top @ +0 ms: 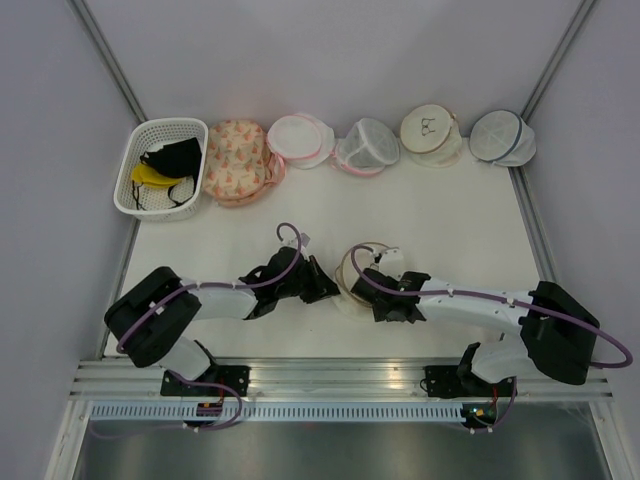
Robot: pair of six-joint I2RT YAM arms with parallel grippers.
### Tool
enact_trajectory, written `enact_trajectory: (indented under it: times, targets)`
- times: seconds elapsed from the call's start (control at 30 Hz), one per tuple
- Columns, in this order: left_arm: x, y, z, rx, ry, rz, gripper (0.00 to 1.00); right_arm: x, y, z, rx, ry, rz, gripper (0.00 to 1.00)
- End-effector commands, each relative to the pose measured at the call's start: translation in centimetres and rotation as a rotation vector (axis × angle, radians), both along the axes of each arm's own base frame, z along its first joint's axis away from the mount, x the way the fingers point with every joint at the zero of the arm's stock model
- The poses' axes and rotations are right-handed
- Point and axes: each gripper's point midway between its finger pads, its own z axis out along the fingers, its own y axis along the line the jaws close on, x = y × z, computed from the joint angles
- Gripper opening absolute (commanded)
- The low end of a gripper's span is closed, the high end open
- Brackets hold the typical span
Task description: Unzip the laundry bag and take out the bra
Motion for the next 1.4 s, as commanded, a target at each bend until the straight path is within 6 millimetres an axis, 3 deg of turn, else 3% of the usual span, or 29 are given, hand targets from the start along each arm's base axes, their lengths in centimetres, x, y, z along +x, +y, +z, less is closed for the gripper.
enact_trajectory:
  times: [0.0,0.1,0.17,0.23,0.33,0.4,0.5,0.63,0.73,0.8,0.9,1.0,1.1,1.2,1.3,1.37]
  targets:
    - [0.7,-0.3,2.8,-0.023,-0.102,-0.001,0.02,0.8,0.3,3.3,0.064,-0.073,-0.023,0.67]
    - [0.8,1.1,2.4,0.044,-0.122,0.023,0.02,0.6,2.6,7.8,0.244,-0.125,0.053,0.82]
    - [0.8,1.7,2.9,0.061,-0.145,0.028,0.02,0.6,4.5,11.6,0.396,-0.184,0.137,0.85]
    - [0.8,1.9,3.7,0.053,-0.166,0.034,0.02,0.9,5.5,14.1,0.466,-0.224,0.163,0.91]
    - [0.6,1.9,4.4,0.039,-0.180,0.031,0.02,2.4,5.6,15.2,0.410,-0.271,0.147,0.93]
    - [0.4,1.8,4.6,0.036,-0.182,0.024,0.02,3.3,6.1,14.1,0.345,-0.258,0.124,0.93]
    - [-0.1,1.9,4.9,0.041,-0.194,0.019,0.02,5.3,8.6,14.6,0.345,-0.273,0.107,0.93]
    - [-0.4,2.4,5.7,0.036,-0.211,0.024,0.02,6.9,11.5,13.6,0.332,-0.262,0.107,0.93]
    - [-0.6,2.5,6.6,0.025,-0.229,0.025,0.02,7.9,12.4,12.7,0.284,-0.255,0.097,0.93]
    - [-0.6,2.8,7.3,0.018,-0.244,0.033,0.02,8.7,11.5,12.2,0.215,-0.278,0.046,0.92]
    - [-0.7,3.6,7.8,0.028,-0.263,0.048,0.02,8.9,8.4,11.5,0.077,-0.295,-0.069,0.93]
    - [-1.1,4.5,7.4,0.053,-0.262,0.057,0.02,7.4,4.0,10.1,-0.049,-0.280,-0.150,0.93]
    - [-0.9,5.8,7.0,0.084,-0.276,0.101,0.02,6.1,1.3,9.9,-0.061,-0.289,-0.213,0.93]
    - [-1.4,6.9,5.6,0.111,-0.262,0.121,0.02,3.9,-2.6,9.0,-0.119,-0.271,-0.265,0.93]
    - [-1.8,7.4,4.3,0.126,-0.240,0.128,0.02,3.1,-3.8,10.0,-0.059,-0.291,-0.284,0.91]
    - [-1.9,7.6,3.3,0.137,-0.226,0.128,0.02,2.8,-2.5,10.0,0.018,-0.259,-0.237,0.88]
